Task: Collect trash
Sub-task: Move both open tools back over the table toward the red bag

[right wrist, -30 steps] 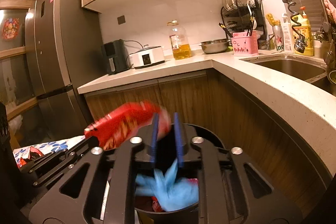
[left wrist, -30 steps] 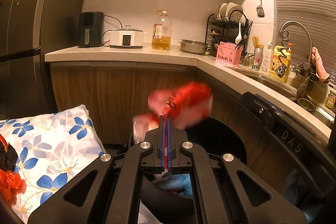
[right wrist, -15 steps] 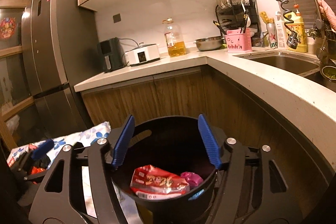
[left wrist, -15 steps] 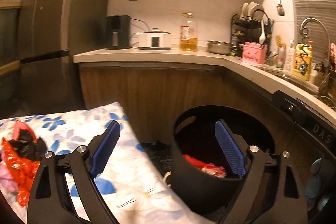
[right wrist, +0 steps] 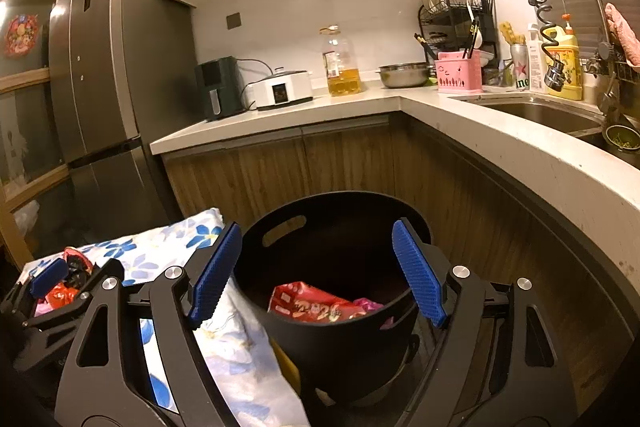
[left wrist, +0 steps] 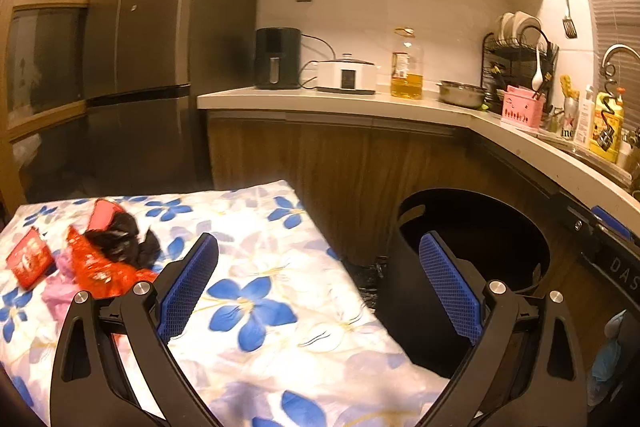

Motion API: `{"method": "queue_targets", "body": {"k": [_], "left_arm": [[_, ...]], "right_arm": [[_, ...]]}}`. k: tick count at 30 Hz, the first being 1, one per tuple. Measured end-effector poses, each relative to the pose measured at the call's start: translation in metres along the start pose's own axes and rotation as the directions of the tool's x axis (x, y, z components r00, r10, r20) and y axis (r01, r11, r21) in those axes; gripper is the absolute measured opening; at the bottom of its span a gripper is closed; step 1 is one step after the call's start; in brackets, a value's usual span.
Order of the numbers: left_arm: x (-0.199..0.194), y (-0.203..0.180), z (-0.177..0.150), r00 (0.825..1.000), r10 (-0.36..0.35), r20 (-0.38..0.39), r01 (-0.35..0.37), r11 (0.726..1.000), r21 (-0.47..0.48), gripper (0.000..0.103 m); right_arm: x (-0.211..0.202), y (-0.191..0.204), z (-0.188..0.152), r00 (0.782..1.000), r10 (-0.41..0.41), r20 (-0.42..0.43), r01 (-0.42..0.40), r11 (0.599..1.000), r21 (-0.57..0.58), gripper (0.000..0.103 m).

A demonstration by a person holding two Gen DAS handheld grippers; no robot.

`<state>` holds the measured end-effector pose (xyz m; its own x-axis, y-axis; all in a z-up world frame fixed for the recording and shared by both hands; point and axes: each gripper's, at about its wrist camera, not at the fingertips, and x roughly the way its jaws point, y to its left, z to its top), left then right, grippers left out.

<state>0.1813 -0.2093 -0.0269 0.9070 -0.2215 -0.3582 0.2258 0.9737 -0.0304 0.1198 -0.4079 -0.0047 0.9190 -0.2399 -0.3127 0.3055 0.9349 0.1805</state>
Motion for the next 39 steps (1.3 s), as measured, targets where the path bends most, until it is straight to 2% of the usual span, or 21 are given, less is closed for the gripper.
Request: {"method": "queue_targets", "body": {"k": [5,12,24,32,39], "left_arm": [[-0.014,0.016,-0.006,0.999,0.038,0.007,-0.038,0.999,-0.01,0.096],[-0.031,0.048,-0.016,0.992,0.127,0.009,-0.127,0.992,-0.02,0.096],[-0.052,0.097,-0.02,0.979,0.202,0.014,-0.201,0.977,-0.068,0.096],[-0.063,0.129,-0.028,0.967,0.254,0.016,-0.252,0.963,-0.097,0.096],[-0.07,0.17,-0.04,0.947,0.321,-0.01,-0.32,0.937,-0.141,0.096]], "right_arm": [[-0.01,0.014,-0.007,1.0,0.019,-0.008,-0.019,1.0,-0.008,0.077],[-0.021,0.041,-0.02,0.999,0.052,-0.015,-0.052,0.998,-0.028,0.077],[-0.035,0.087,-0.031,0.995,0.103,0.004,-0.102,0.993,-0.055,0.077],[-0.034,0.121,-0.041,0.987,0.16,-0.01,-0.16,0.984,-0.08,0.077],[-0.029,0.157,-0.055,0.973,0.227,-0.041,-0.23,0.966,-0.118,0.077]]}}
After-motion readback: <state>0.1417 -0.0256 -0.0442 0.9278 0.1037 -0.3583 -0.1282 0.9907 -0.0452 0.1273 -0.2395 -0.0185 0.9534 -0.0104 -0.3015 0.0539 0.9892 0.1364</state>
